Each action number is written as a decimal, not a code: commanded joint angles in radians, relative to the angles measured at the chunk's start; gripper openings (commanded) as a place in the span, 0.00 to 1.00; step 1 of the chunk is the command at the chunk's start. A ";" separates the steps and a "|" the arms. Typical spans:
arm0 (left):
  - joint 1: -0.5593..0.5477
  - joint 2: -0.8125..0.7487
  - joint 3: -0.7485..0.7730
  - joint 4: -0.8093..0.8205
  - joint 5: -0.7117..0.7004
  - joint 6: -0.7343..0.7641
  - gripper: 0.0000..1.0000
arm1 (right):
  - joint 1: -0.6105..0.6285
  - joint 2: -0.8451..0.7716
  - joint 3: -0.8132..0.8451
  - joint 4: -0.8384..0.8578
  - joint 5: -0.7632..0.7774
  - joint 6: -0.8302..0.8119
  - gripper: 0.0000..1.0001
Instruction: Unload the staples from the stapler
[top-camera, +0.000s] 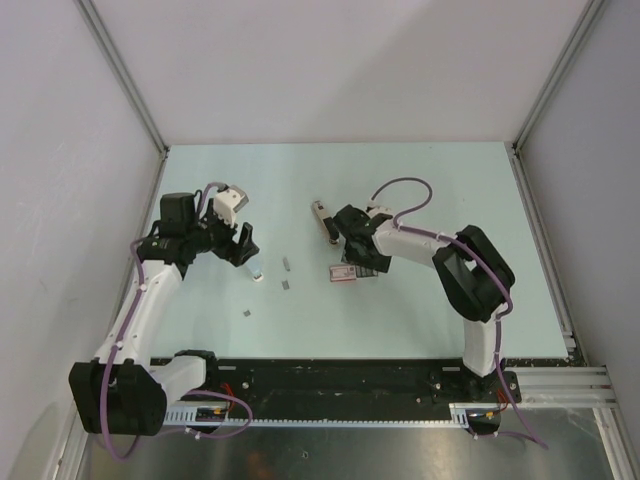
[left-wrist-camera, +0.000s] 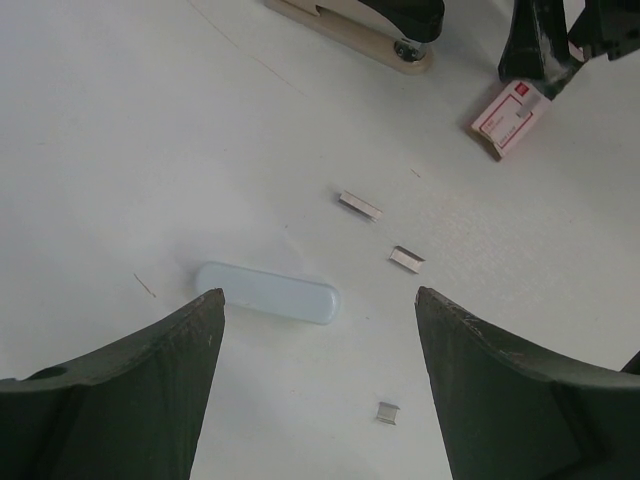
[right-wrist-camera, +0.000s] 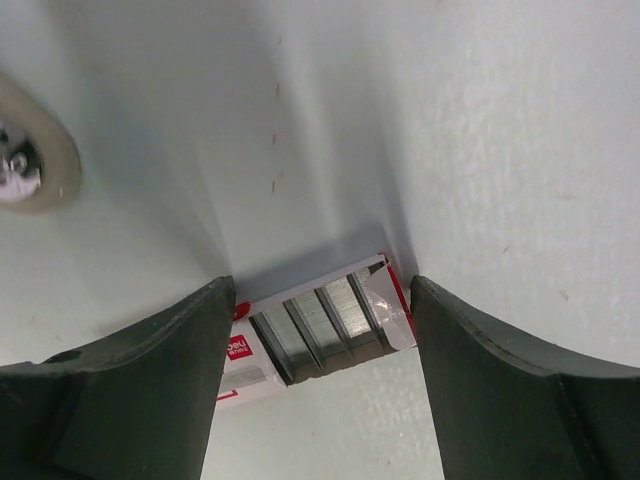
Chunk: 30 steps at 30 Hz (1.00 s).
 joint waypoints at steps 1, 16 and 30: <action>0.010 -0.036 -0.002 0.002 0.034 0.014 0.82 | 0.071 0.028 -0.111 -0.080 -0.083 0.078 0.75; 0.009 -0.015 -0.007 0.003 0.061 0.012 0.82 | 0.215 -0.074 -0.209 -0.116 -0.103 0.284 0.71; 0.007 0.027 0.020 0.002 0.068 0.021 0.83 | 0.071 -0.316 -0.248 -0.051 -0.143 0.180 0.74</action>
